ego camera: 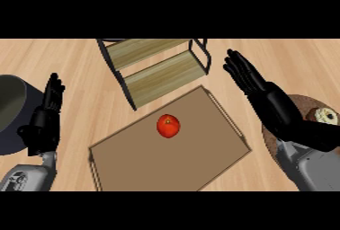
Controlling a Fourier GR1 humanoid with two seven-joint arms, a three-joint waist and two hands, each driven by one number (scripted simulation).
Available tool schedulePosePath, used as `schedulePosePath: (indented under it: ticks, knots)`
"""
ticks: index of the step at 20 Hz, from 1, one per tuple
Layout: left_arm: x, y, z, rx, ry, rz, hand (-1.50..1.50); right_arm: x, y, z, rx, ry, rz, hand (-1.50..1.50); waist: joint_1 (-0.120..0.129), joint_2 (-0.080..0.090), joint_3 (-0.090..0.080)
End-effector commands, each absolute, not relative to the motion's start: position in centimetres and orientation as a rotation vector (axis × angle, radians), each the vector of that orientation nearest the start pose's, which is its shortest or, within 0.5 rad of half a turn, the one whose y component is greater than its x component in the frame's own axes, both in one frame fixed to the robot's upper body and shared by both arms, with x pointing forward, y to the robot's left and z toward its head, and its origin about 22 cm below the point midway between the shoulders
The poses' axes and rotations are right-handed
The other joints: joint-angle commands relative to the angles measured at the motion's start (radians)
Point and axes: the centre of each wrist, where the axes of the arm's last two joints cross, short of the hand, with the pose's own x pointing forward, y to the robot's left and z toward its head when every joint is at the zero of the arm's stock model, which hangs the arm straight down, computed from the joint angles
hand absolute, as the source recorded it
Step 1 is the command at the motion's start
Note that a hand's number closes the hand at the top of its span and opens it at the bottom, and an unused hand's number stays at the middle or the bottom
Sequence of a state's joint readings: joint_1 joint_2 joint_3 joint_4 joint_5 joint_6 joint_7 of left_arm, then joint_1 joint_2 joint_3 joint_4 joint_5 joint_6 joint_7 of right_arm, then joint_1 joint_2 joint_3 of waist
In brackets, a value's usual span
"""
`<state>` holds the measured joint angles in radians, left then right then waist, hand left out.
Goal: Pick the sweet potato from the placemat and place it in the tiered shelf
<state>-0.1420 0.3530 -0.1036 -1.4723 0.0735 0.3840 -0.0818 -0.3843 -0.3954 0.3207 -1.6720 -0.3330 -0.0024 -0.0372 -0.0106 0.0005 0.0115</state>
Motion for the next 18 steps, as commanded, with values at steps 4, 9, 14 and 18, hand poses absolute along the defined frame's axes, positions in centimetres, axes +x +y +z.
schedulePosePath:
  ticks: [4,9,14,18]
  knots:
    - [25.0,28.3,-0.8,0.348,-1.487,-0.129,0.00,29.2,-35.2,11.5,-0.297,-1.653,0.332,-1.50,-0.065,0.013,-0.012]
    - [23.2,27.0,-3.1,0.211,-1.355,-0.189,0.00,25.4,-46.6,9.2,-0.771,-1.265,0.161,1.50,-0.069,0.027,-0.008]
    - [22.7,26.3,-3.8,0.122,-1.313,-0.275,0.00,22.2,-51.8,6.4,-0.439,-1.421,0.012,-1.50,0.003,0.006,-0.007]
    - [23.2,26.2,-2.3,0.107,-1.328,-0.279,0.00,20.9,-53.7,6.7,-0.349,-1.468,0.166,-1.50,0.014,0.000,-0.010]
